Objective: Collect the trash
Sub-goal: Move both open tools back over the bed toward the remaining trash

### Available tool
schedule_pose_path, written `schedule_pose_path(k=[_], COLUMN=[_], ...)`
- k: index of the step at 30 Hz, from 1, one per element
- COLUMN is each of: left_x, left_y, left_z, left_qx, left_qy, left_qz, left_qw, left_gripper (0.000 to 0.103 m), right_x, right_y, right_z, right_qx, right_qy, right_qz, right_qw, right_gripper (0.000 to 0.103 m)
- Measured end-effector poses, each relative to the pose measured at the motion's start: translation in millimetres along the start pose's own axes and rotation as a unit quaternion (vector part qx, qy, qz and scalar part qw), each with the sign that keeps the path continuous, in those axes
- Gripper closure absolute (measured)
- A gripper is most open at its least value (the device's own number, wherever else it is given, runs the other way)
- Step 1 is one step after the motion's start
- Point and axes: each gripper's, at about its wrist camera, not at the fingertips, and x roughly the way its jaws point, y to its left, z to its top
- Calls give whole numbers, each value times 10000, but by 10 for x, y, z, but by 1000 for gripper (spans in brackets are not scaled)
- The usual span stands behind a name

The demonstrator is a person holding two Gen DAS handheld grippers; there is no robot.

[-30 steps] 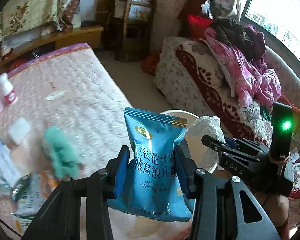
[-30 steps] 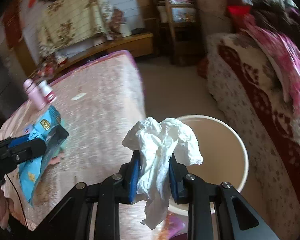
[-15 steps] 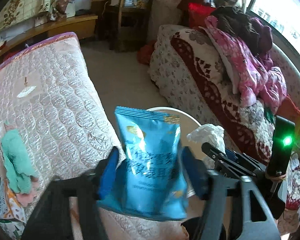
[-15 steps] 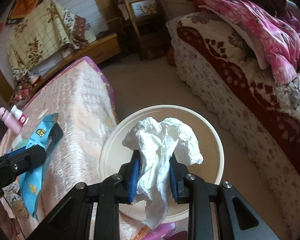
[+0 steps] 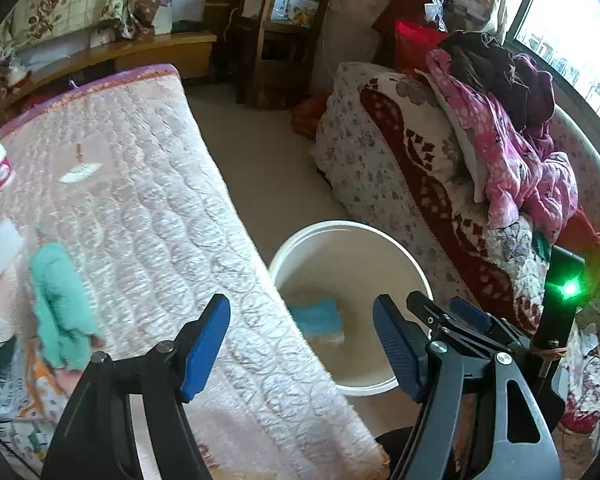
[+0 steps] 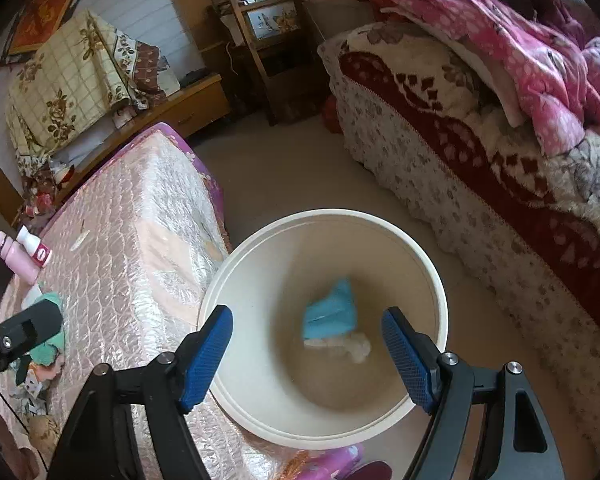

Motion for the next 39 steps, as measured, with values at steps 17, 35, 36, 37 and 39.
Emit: schedule_pose_path(k=[17, 35, 36, 37, 39], left_x=[-826, -1321, -1327, -1320, -1306], left_y=[572, 2020, 2099, 2229, 2415], left_z=[-253, -935, -951, -976, -1019], left_qx=[91, -126, -170, -259, -415], left_qy=[-654, -257, -232, -197, -156], left_qz=[869, 1630, 1701, 1795, 1914], left_qw=[9940, 9862, 9850, 9832, 9805], left_gripper=[28, 28, 28, 28, 28], right_x=[-372, -521, -527, -529, -528], right_y=[824, 2005, 2053, 2107, 2192], right_z=[-161, -685, -718, -753, -820], right_qx=[-725, -1859, -1920, -1984, -2080], right_qy=[-99, 322, 360, 416, 540], right_qz=[449, 1210, 1256, 1338, 1513], right_qw=[9963, 9745, 9727, 9701, 9649], right_gripper=[23, 23, 23, 23, 23])
